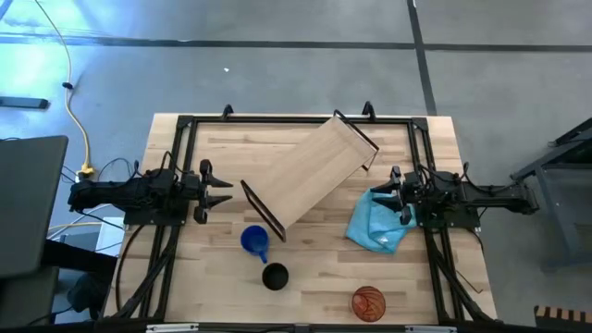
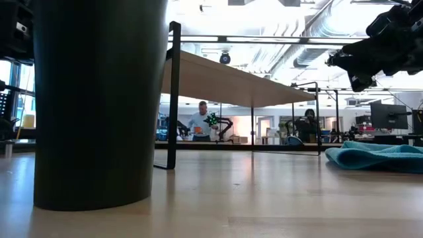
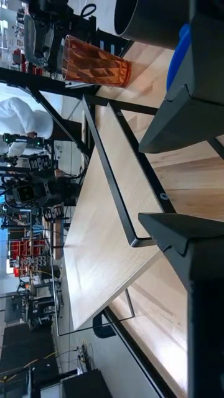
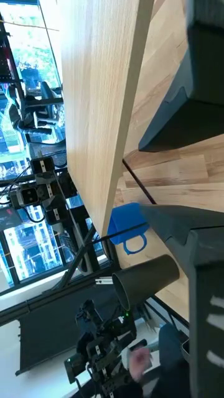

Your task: Stack small to large cups/mugs on shelf

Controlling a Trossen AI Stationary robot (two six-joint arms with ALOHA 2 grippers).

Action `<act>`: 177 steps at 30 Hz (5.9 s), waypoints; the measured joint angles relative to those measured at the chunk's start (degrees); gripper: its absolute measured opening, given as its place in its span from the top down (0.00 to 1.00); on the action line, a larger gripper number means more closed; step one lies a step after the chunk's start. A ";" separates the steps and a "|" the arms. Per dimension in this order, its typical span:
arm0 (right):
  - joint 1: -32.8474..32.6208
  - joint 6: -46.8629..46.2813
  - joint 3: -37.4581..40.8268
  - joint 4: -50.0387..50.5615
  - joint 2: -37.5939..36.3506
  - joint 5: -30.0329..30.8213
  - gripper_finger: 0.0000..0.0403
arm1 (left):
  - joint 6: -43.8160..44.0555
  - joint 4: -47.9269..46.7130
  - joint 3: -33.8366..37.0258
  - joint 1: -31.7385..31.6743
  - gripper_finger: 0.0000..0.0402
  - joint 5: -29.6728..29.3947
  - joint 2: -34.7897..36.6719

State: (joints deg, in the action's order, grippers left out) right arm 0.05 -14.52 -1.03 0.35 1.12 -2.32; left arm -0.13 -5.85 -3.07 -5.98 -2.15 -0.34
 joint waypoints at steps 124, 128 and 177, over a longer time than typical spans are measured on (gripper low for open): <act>-29.36 -40.67 -55.95 56.85 43.75 -0.38 0.65 | 48.57 6.24 0.02 0.00 0.61 5.25 -0.35; -37.73 -49.80 -54.64 54.58 42.13 5.89 0.65 | 48.57 5.78 0.02 0.00 0.61 5.60 -0.35; -58.63 -64.94 -51.24 22.28 78.78 31.56 0.66 | 50.46 3.10 0.02 0.00 0.61 4.08 -0.35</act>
State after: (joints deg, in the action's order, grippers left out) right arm -58.57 -79.46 -52.27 22.63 79.90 29.24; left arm 50.33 -2.75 -3.05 -5.98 1.93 -0.69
